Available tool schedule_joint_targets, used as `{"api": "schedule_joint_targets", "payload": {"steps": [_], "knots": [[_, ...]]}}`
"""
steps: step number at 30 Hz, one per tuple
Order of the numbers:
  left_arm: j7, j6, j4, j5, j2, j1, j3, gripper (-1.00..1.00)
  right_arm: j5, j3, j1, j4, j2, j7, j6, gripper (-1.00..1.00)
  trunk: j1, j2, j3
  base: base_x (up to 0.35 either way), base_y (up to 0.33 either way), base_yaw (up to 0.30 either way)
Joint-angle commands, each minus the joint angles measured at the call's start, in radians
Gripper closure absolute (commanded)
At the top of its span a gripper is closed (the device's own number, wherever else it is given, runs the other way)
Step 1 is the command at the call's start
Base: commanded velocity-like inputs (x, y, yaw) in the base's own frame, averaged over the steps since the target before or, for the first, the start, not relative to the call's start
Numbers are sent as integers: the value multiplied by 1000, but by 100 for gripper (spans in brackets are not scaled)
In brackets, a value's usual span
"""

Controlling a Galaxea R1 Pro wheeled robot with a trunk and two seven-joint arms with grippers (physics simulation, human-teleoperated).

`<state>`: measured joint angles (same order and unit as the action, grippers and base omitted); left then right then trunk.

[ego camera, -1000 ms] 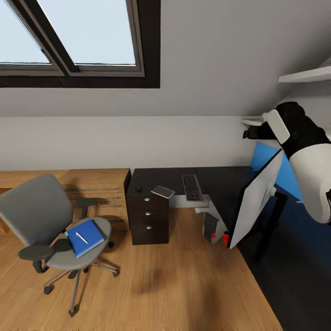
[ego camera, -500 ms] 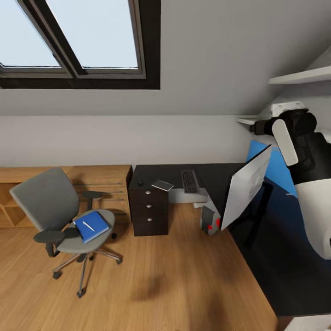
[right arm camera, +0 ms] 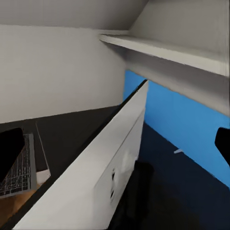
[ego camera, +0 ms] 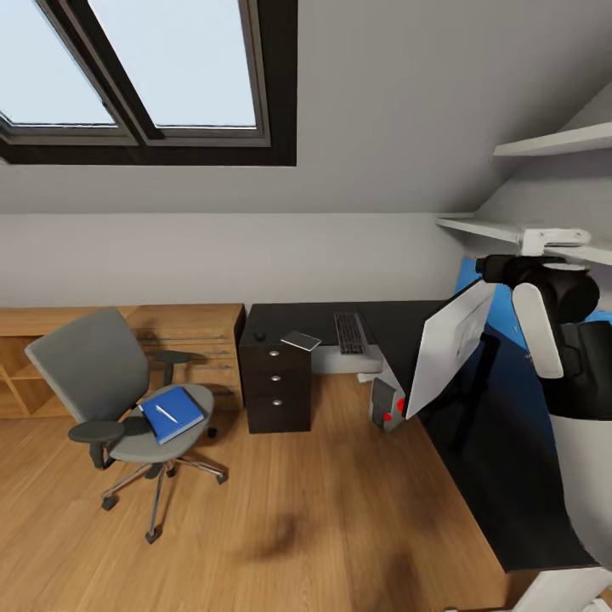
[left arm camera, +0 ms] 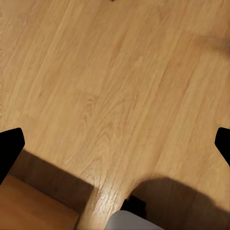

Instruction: In the bedroom, organize the workspace by keeping the computer under the desk, ensuring the monitor is on the desk, placing the keyboard on the desk next to the monitor, placing the mouse on the desk next to the keyboard, moving the folder from the swivel chair onto the desk next to the mouse, stacking the notebook on top of the folder with the pen on top of the notebook, and positioning the swivel chair next to the desk.

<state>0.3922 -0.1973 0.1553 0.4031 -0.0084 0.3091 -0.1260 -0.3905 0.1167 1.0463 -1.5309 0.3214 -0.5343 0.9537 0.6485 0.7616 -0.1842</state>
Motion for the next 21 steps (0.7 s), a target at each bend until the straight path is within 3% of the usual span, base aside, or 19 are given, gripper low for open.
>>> {"api": "schedule_joint_targets", "payload": {"steps": [1, 3, 4, 7, 9, 17, 21], "knots": [[4, -6, 0, 10, 0, 1, -9, -100, -10, -2, -11, -2, 1, -16, -18, -100, 0, 1, -2, -1, 0, 0], [5, -37, 0, 9, 0, 1, -9, -100, -10, -10, -65, -4, 1, -54, -113, -100, 0, 1, -2, 0, 0, 0], [5, -74, 0, 8, -1, 1, -9, -100, -9, -13, -106, -13, 1, -106, -185, -100, 0, 1, -2, 0, 0, 0], [5, -112, 0, 9, -2, 1, -9, -100, -10, -15, -170, -32, 1, -236, -278, -100, 0, 1, -2, 0, 0, 0], [5, -119, 0, 9, -2, 1, -9, -100, -10, -15, -198, -34, 0, -280, -332, -100, 0, 1, -2, 0, 0, 0], [4, -128, -6, 10, 4, 1, -9, -100, -9, -13, -418, -21, -2, -326, -607, -100, 0, 1, -2, 0, 0, 0], [3, -132, -35, 7, 5, 1, -10, -100, -8, -10, -460, 55, -2, -316, -698, -100, 0, 1, -2, 0, 0, 0]]}}
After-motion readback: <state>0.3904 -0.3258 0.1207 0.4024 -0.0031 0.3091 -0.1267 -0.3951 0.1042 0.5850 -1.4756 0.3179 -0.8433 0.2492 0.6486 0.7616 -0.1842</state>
